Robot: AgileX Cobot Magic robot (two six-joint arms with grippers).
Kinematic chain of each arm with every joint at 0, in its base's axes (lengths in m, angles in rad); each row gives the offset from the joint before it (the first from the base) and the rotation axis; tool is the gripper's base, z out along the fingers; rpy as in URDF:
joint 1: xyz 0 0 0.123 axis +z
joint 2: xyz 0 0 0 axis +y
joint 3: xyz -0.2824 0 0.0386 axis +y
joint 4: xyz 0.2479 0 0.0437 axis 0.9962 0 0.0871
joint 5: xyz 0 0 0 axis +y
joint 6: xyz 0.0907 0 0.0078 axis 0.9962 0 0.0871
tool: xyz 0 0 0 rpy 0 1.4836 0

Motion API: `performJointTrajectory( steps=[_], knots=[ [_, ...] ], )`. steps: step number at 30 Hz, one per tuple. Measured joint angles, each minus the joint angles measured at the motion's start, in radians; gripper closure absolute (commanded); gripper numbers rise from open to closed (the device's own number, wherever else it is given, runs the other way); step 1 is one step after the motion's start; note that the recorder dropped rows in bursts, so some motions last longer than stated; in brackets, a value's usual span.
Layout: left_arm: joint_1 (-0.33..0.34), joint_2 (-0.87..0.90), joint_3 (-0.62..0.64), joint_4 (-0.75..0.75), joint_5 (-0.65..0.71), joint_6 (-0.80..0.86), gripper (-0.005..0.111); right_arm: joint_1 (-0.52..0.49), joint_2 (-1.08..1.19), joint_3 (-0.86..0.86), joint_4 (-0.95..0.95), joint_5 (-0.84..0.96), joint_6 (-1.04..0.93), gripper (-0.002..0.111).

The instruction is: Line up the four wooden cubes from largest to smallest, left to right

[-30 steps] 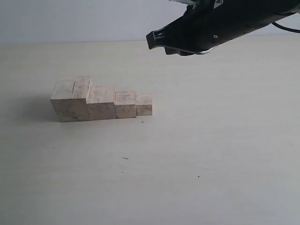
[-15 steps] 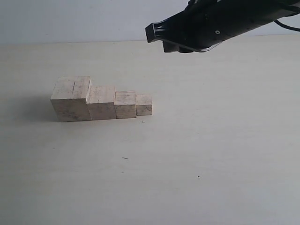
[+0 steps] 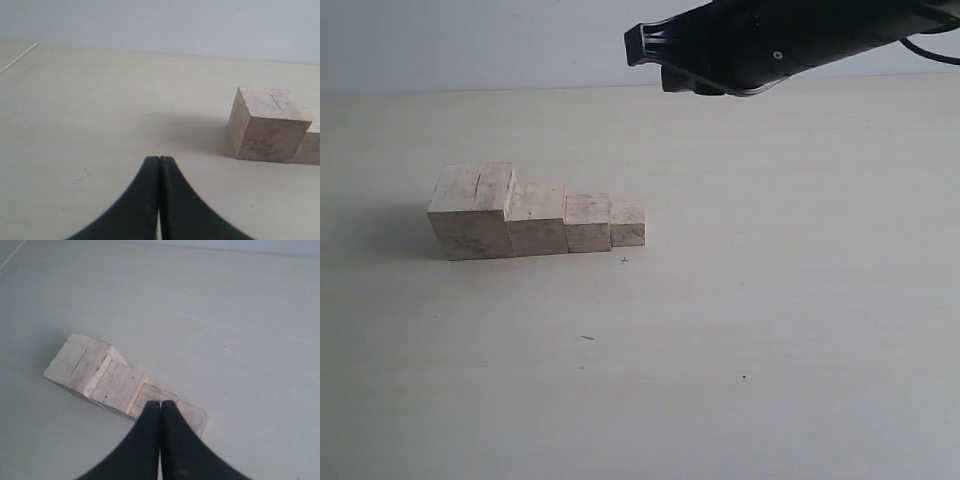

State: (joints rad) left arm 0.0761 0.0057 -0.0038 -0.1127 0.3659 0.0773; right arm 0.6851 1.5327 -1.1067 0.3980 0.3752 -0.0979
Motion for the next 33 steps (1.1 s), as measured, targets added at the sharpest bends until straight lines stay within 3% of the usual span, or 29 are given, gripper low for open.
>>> performJointTrajectory(
  steps=[21, 33],
  knots=[
    [0.0, 0.0, 0.0, 0.0, 0.0, 0.0, 0.107, -0.002, -0.211, 0.002, -0.26, -0.015, 0.076, 0.108],
    [0.0, 0.0, 0.0, 0.0, 0.0, 0.0, 0.107, -0.22, -0.464, 0.241, -0.284, -0.011, 0.169, 0.108]
  ],
)
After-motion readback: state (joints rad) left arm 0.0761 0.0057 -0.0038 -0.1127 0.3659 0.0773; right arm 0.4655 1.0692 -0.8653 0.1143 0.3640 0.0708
